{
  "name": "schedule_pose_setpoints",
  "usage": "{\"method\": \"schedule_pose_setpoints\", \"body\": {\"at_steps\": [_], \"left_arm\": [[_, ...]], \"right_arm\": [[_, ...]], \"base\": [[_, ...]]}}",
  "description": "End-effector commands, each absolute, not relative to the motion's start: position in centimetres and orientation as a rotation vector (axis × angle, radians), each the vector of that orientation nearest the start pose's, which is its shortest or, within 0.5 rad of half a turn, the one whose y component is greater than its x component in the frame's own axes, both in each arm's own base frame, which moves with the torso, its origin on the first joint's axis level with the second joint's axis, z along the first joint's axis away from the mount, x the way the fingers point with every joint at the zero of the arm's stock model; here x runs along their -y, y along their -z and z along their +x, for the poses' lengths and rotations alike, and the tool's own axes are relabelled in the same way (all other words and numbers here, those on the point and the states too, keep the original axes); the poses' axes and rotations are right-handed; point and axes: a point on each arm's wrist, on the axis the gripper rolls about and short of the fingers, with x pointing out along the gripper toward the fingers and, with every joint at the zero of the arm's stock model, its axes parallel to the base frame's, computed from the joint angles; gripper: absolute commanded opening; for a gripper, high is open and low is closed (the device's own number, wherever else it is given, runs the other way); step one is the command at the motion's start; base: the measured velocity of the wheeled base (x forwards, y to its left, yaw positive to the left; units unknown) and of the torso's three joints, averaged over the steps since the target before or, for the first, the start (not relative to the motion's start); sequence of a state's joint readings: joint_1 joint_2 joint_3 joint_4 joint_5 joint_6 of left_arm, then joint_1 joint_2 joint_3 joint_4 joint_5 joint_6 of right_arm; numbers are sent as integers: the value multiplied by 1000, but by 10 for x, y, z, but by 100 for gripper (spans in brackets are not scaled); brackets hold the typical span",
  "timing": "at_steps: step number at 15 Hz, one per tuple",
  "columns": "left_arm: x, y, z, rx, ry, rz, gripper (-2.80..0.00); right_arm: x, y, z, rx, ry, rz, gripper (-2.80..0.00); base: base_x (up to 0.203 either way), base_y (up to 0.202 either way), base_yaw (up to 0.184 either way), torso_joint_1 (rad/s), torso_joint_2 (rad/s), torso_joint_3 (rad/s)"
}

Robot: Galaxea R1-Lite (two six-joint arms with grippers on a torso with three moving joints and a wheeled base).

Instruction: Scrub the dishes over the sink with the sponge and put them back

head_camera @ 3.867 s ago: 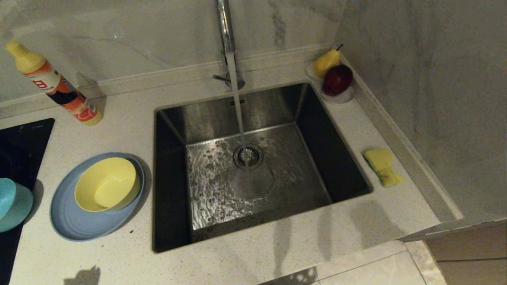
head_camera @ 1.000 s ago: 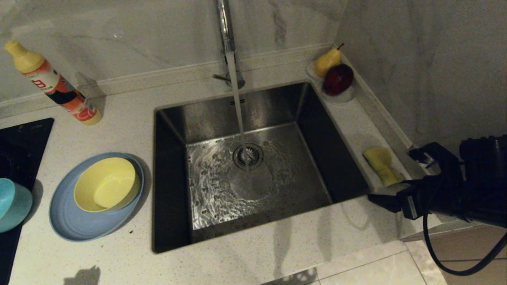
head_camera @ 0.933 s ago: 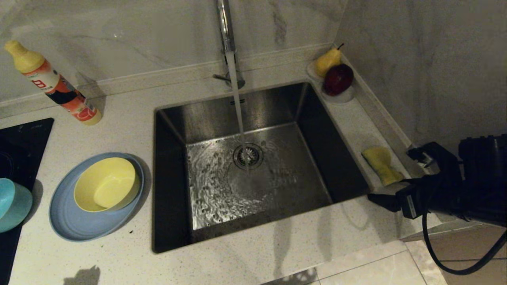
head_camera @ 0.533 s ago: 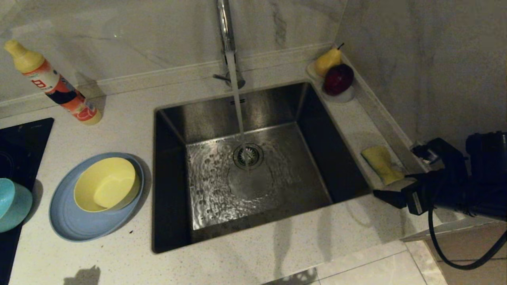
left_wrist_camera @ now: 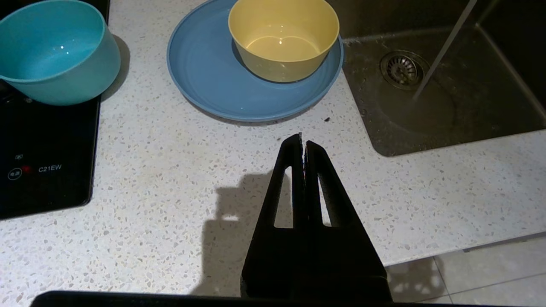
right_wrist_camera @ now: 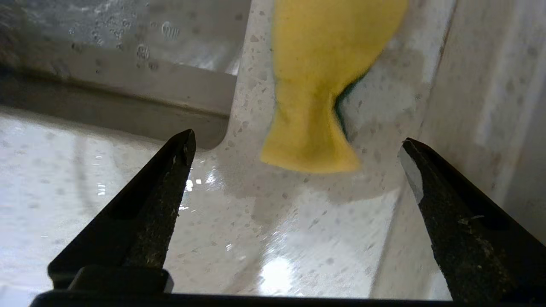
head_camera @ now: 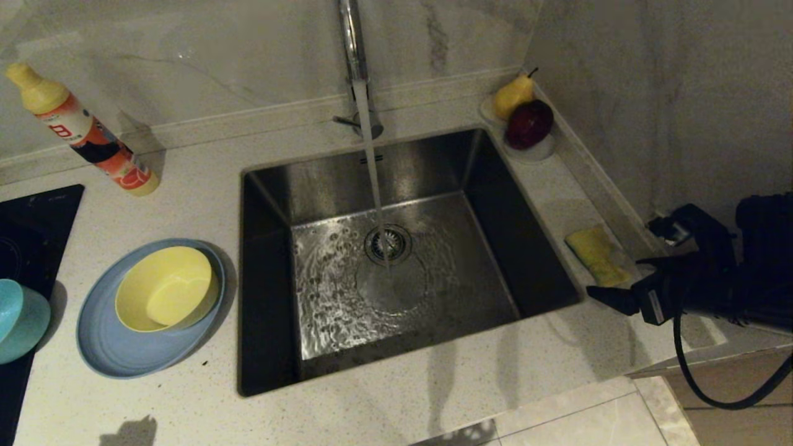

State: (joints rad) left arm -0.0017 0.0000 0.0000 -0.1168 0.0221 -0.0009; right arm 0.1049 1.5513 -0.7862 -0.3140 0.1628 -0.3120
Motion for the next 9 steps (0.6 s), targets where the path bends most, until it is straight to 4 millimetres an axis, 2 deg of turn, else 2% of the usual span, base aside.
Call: {"method": "schedule_pose_setpoints", "body": {"at_steps": [1,9], "left_arm": [[-1,-76,-20,77,-21,-2,-280],[-1,-76,-20,77,-21,-2,-280]], "right_arm": [[-29,-189,270,-403,-327,-305,0],[-30,-184,279,-416,-352,-302,0]], "base": [[0,0,0,0,0,0],[0,0,0,0,0,0]]}}
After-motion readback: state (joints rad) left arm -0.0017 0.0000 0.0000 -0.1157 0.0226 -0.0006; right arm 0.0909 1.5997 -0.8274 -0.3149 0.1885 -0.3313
